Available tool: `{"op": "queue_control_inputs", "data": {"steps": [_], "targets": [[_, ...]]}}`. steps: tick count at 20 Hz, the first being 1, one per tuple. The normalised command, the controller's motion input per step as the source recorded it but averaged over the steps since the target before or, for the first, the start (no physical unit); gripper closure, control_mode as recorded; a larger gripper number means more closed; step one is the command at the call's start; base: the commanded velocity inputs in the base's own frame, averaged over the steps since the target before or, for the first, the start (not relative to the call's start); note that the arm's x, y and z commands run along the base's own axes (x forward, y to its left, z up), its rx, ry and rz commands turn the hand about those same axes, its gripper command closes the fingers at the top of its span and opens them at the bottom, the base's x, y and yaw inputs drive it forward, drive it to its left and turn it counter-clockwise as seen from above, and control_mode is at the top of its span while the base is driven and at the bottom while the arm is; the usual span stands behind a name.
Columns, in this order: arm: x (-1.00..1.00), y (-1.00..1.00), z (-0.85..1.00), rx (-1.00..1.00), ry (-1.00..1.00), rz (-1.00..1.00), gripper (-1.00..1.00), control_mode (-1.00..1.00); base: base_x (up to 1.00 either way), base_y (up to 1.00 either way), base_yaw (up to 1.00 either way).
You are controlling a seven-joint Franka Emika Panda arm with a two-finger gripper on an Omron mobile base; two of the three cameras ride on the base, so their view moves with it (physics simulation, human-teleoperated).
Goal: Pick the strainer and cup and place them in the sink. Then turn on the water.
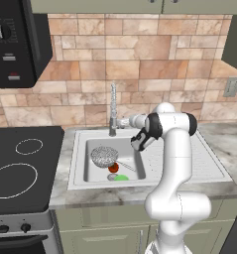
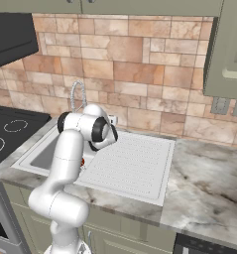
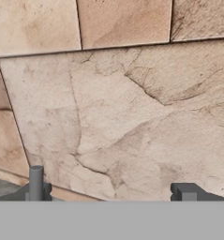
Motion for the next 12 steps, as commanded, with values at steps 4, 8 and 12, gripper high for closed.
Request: {"op": "queue_control_inputs", "data": {"steps": [4,8,12], "targets": [[-0.09,-0.22,-0.1,0.0,0.0,-0.05,-1.0,-1.0,0.0,0.0,0.0],[-0.18,-0.3,-0.13,0.0,0.0,-0.07,-1.0,-1.0,0.0,0.0,0.0],[-0.13,-0.32,-0.08,0.0,0.0,-0.07,-1.0,-1.0,0.0,0.0,0.0]]}}
